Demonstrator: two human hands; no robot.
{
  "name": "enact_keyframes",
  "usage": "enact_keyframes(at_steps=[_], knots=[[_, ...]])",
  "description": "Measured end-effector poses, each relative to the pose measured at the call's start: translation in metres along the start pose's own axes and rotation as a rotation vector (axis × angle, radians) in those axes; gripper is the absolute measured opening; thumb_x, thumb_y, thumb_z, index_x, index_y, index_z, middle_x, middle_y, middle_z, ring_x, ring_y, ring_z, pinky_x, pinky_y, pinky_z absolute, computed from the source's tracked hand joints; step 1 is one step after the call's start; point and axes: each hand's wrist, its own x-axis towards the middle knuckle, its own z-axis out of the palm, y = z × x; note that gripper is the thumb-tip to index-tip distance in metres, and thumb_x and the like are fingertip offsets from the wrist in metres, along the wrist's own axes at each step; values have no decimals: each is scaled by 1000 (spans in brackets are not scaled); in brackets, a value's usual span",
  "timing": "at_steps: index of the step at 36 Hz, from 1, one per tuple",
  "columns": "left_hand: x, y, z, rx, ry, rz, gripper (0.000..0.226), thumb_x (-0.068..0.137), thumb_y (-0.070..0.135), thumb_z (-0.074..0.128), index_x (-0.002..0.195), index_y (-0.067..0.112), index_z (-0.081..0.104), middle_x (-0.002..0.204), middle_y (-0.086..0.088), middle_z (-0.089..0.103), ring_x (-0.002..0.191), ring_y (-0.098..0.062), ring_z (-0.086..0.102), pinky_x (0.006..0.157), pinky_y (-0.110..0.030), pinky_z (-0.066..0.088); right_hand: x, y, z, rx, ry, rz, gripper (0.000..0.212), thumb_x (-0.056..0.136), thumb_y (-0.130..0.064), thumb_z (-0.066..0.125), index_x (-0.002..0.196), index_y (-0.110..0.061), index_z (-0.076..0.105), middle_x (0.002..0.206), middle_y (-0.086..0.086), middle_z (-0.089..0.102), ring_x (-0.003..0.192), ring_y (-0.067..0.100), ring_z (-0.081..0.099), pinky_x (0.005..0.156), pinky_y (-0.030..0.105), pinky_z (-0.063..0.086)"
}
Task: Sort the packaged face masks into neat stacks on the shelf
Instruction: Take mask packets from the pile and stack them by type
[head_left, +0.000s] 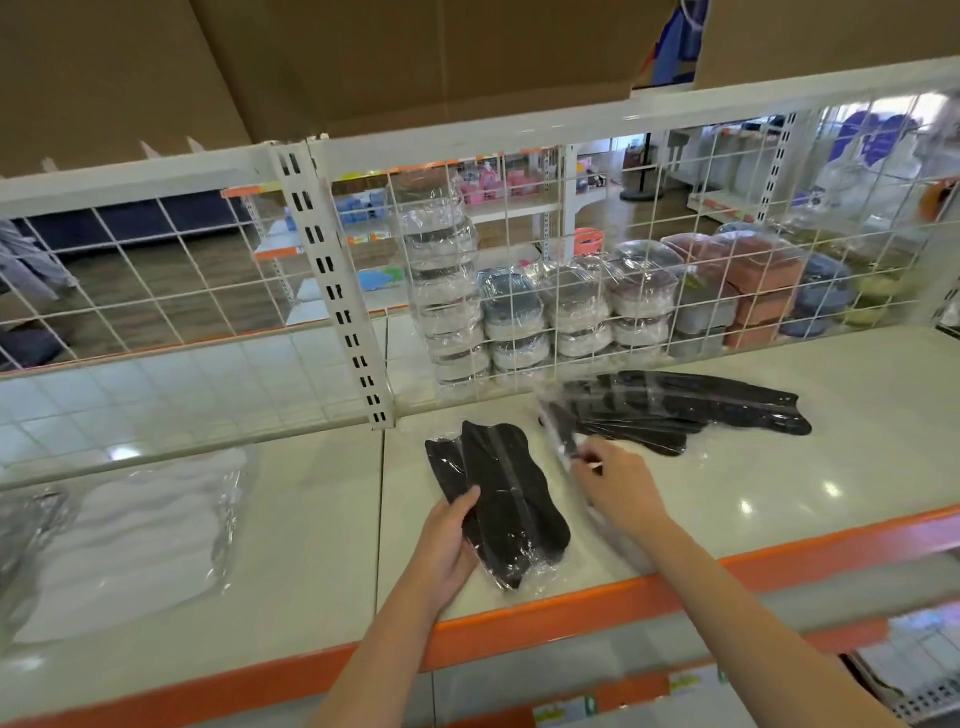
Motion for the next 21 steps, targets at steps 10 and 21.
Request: enact_keyframes(at_steps=[10, 21], knots=[[3, -3, -6, 85, 16, 61, 41, 79, 0, 63, 119, -5, 56, 109, -26, 66, 101, -38, 64, 93, -49, 49, -18, -21, 14, 289, -403, -140, 17, 91, -18, 58, 100, -29, 68, 116, -6, 62, 105, 7, 57, 95, 25, 41], [-8, 39, 12, 354, 13, 447, 25, 81, 5, 69, 99, 23, 66, 94, -3, 73, 89, -22, 69, 74, -37, 57, -1, -35, 25, 649, -230, -140, 29, 87, 12, 52, 113, -2, 52, 106, 15, 63, 95, 16, 62, 79, 18, 50]])
